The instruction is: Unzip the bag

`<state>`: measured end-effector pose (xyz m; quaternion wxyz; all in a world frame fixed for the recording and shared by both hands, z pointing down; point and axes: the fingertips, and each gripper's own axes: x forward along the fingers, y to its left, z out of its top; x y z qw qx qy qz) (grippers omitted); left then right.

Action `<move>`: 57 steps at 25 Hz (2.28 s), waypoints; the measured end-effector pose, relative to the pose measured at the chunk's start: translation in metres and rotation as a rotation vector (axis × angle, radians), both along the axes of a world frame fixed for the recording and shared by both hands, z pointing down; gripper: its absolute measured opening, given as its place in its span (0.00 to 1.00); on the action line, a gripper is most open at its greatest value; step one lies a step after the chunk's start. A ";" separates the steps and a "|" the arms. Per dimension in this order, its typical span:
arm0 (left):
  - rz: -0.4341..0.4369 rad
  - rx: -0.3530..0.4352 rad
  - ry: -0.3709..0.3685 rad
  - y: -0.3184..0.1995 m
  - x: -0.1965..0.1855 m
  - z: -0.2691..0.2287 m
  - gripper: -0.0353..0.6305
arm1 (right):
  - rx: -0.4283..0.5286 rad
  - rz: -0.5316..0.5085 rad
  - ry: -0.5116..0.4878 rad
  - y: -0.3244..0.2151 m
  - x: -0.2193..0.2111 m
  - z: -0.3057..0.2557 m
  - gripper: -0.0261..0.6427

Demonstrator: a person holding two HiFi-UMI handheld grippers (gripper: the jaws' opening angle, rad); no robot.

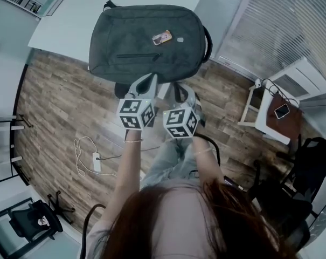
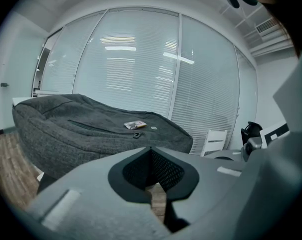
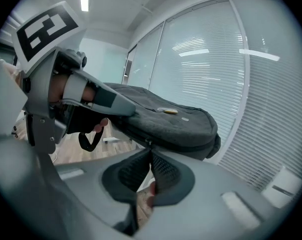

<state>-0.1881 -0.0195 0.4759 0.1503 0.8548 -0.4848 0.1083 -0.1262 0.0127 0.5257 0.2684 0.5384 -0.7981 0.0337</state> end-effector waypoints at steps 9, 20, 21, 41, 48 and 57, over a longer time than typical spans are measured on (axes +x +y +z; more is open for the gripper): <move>0.020 0.018 0.013 0.004 -0.003 0.004 0.06 | -0.029 0.079 0.041 -0.002 0.009 0.002 0.06; 0.025 -0.032 0.051 0.004 -0.005 0.006 0.06 | -0.056 0.158 0.094 -0.009 0.023 0.006 0.06; 0.023 -0.034 0.052 0.003 -0.005 0.006 0.06 | -0.055 0.155 0.097 -0.010 0.024 0.006 0.06; -0.043 -0.036 -0.001 0.002 -0.003 0.008 0.06 | -0.058 0.024 0.118 -0.034 0.077 0.005 0.06; -0.062 -0.040 -0.015 0.000 0.000 0.009 0.06 | -0.040 -0.037 0.149 -0.042 0.089 0.004 0.06; -0.076 -0.051 -0.038 0.000 -0.001 0.010 0.06 | -0.030 -0.123 0.175 -0.053 0.102 -0.001 0.06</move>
